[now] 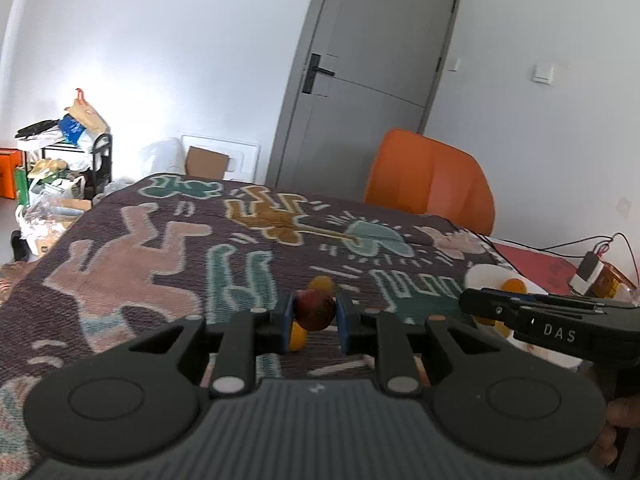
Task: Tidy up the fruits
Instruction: 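Grasp a small orange with the right gripper while the left gripper closes on the red fruit, then release the small orange onto the plate with the right gripper while the left carries the red fruit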
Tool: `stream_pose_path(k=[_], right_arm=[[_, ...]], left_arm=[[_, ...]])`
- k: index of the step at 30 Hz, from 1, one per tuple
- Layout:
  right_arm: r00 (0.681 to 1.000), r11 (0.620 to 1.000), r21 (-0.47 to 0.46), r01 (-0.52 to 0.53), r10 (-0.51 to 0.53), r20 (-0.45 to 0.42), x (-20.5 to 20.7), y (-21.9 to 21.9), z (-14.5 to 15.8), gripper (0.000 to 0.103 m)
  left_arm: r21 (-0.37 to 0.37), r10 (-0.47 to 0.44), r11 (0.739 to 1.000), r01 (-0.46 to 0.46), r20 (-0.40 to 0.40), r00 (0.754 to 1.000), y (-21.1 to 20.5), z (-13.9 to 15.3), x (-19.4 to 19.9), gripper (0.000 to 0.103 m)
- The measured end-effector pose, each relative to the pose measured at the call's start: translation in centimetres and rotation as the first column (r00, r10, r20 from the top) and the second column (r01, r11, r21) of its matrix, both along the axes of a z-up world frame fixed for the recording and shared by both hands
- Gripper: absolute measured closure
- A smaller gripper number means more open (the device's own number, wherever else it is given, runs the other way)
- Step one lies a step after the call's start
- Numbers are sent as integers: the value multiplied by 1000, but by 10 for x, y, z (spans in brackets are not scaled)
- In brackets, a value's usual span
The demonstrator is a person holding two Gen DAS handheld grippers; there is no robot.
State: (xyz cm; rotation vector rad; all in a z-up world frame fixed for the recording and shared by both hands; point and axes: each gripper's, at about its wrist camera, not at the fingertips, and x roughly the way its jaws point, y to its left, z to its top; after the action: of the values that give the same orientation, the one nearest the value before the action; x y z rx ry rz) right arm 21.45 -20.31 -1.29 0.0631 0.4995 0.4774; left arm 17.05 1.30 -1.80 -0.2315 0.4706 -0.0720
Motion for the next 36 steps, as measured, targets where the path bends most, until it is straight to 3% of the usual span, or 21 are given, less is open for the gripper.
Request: stream_pose_path(k=[18, 32, 36], right_arm=[[992, 992, 9, 128, -128, -7, -21, -69, -12, 82], [986, 987, 26, 160, -159, -40, -28, -95, -28, 82], [990, 990, 37, 138, -136, -36, -29, -95, -29, 73]], left_arm=[[21, -108, 994, 108, 9, 994, -62, 7, 5, 82], [37, -167, 985, 167, 8, 986, -96, 6, 5, 82], [41, -174, 984, 173, 4, 985, -100, 6, 5, 82]])
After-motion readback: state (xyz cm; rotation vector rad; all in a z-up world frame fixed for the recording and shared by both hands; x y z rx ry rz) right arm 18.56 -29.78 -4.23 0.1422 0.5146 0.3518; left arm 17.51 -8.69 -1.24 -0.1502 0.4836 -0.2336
